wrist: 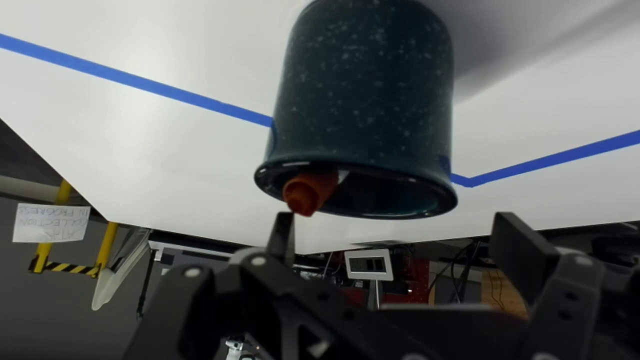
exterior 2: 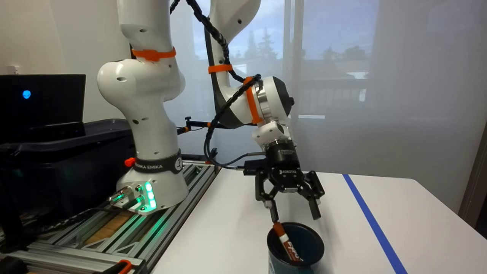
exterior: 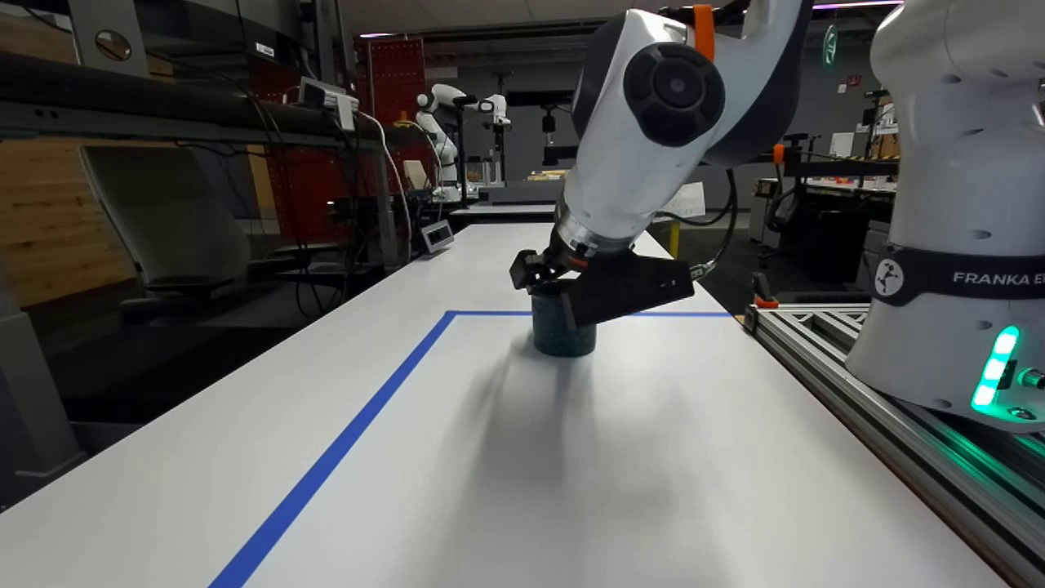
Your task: Remove the marker from the dark green mug.
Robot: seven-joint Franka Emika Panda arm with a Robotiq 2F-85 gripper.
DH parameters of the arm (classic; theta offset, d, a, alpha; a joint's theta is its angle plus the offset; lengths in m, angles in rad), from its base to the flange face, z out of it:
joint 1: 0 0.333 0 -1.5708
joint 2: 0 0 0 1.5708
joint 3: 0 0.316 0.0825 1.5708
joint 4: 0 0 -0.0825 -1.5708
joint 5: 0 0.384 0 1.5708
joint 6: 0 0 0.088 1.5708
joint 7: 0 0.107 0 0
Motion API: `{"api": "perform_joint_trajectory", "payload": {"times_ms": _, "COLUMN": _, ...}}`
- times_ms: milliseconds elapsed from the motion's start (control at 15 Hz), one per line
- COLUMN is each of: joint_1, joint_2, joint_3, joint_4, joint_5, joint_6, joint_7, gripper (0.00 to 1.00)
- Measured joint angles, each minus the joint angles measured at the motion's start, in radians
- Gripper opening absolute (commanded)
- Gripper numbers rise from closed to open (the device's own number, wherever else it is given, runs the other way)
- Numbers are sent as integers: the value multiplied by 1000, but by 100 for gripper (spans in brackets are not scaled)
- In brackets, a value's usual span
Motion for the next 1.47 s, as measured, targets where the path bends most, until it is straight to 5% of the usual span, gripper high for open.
{"api": "perform_joint_trajectory", "payload": {"times_ms": 333, "joint_1": 1, "joint_2": 23, "joint_3": 0, "joint_4": 0, "joint_5": 93, "joint_6": -77, "joint_7": -8, "gripper": 100}}
{"api": "perform_joint_trajectory", "payload": {"times_ms": 467, "joint_1": 3, "joint_2": 32, "joint_3": 2, "joint_4": 0, "joint_5": 131, "joint_6": -98, "joint_7": -9, "gripper": 73}}
{"api": "perform_joint_trajectory", "payload": {"times_ms": 1000, "joint_1": 13, "joint_2": 47, "joint_3": 8, "joint_4": 0, "joint_5": 150, "joint_6": -141, "joint_7": 1, "gripper": 11}}
{"api": "perform_joint_trajectory", "payload": {"times_ms": 1067, "joint_1": 13, "joint_2": 47, "joint_3": 9, "joint_4": 1, "joint_5": 150, "joint_6": -144, "joint_7": 1, "gripper": 15}}
{"api": "perform_joint_trajectory", "payload": {"times_ms": 1133, "joint_1": 14, "joint_2": 47, "joint_3": 12, "joint_4": 2, "joint_5": 149, "joint_6": -148, "joint_7": 2, "gripper": 31}}
{"api": "perform_joint_trajectory", "payload": {"times_ms": 1467, "joint_1": 36, "joint_2": 47, "joint_3": 29, "joint_4": 8, "joint_5": 142, "joint_6": -159, "joint_7": 7, "gripper": 51}}
